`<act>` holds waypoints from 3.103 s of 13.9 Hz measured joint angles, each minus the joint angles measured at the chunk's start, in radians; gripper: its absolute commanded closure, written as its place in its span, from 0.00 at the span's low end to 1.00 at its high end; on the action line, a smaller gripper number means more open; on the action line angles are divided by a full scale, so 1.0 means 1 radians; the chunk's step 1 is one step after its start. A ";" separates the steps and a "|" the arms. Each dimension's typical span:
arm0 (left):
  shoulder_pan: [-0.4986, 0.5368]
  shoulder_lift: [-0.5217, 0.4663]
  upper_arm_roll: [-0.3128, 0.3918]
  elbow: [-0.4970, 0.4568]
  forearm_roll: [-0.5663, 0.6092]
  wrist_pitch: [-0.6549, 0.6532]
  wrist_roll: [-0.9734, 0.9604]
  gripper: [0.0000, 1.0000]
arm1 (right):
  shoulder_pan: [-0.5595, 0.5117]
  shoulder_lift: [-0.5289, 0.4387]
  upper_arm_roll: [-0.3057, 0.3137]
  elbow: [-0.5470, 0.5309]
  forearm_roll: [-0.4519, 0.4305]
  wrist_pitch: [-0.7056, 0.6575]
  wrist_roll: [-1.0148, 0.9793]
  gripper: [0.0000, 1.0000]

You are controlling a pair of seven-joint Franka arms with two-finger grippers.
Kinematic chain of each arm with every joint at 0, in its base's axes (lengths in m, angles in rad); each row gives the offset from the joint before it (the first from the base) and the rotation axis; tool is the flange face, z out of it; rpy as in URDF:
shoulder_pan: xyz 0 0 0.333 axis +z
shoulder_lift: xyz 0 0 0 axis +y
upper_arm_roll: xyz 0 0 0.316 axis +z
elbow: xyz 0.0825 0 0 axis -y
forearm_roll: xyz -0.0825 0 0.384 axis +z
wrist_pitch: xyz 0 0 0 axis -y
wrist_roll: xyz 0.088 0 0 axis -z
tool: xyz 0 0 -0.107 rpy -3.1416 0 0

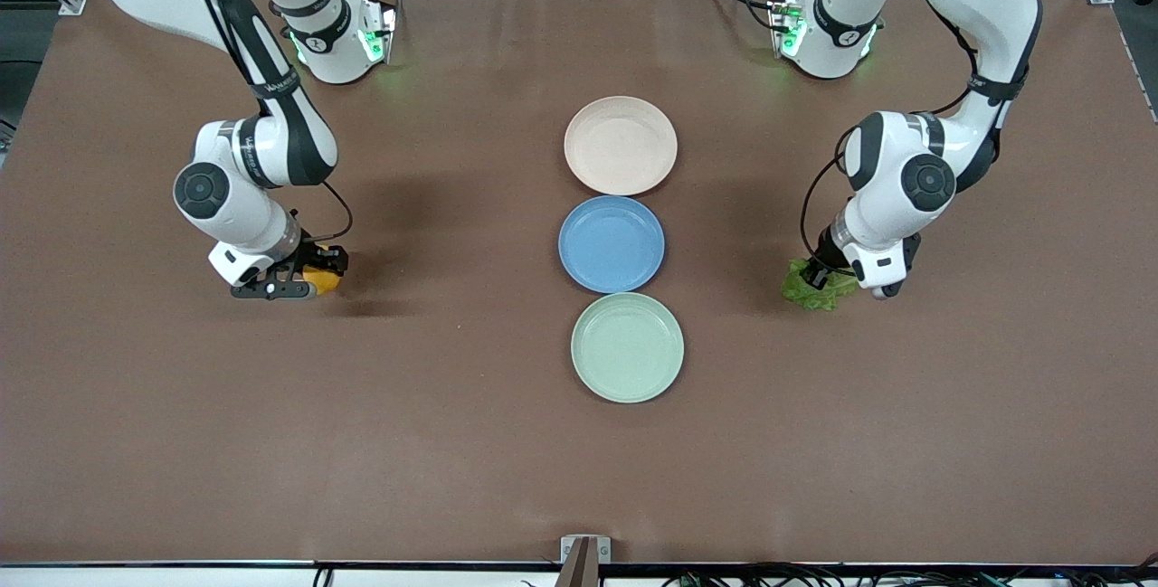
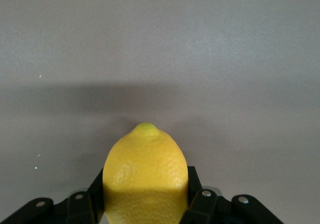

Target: Pick lemon and lettuce from plates

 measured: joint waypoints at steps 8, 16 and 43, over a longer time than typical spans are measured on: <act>0.015 -0.018 -0.005 0.108 0.002 0.002 0.031 0.00 | -0.001 0.054 0.001 -0.007 0.001 0.010 -0.068 0.86; 0.016 -0.074 -0.006 0.269 0.003 -0.391 0.340 0.01 | -0.001 0.040 0.007 -0.037 0.001 0.013 -0.073 0.11; 0.156 -0.256 0.003 0.734 0.088 -0.956 0.987 0.00 | -0.183 0.000 -0.005 0.760 -0.005 -0.853 -0.228 0.00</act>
